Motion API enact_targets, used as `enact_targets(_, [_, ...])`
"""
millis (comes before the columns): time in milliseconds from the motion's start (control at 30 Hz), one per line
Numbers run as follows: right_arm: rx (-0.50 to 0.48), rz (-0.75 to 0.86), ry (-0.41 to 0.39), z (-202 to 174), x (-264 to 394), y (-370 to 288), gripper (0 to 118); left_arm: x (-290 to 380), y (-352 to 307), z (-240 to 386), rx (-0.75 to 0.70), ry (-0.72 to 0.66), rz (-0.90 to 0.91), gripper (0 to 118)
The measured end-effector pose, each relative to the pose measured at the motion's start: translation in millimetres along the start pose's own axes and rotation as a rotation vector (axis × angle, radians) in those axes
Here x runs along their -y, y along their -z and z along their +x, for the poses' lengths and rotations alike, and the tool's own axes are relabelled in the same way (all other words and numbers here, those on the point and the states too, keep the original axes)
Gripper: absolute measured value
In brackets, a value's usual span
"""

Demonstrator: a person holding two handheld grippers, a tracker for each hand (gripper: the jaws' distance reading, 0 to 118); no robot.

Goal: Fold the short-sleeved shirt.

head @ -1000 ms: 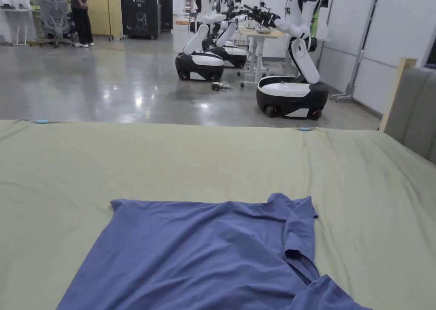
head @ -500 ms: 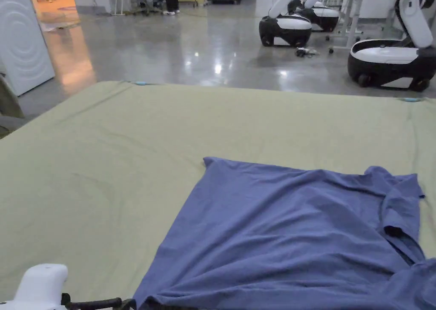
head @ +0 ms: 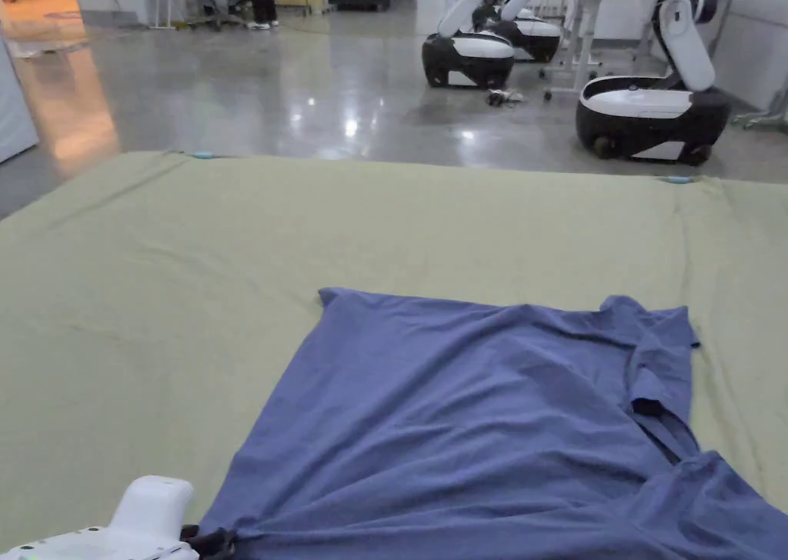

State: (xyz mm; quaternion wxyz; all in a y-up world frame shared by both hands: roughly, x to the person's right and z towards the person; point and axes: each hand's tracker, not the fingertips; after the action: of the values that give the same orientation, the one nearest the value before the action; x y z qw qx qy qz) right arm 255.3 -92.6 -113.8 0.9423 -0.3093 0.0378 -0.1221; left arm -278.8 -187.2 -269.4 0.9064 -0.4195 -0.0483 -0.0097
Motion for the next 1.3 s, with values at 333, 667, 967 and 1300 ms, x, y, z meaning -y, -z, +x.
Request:
enact_targets(333, [0.083, -0.162, -0.075, 44, -40, 63, 95, -6, -28, -2, 0.019, 0.006, 0.105, 8])
enact_targets(667, [0.131, -0.385, -0.114, 75, -42, 161, 98, -6, -27, 5, 0.122, -0.091, 0.05, 8])
enact_targets(967, [0.059, -0.21, -0.173, 38, -55, 120, 8, -22, -45, -2, 0.179, -0.128, 0.101, 8])
enact_targets(1300, [0.036, 0.003, -0.304, 13, -156, 112, 8, -127, -55, -19, 0.233, -0.109, 0.24, 8])
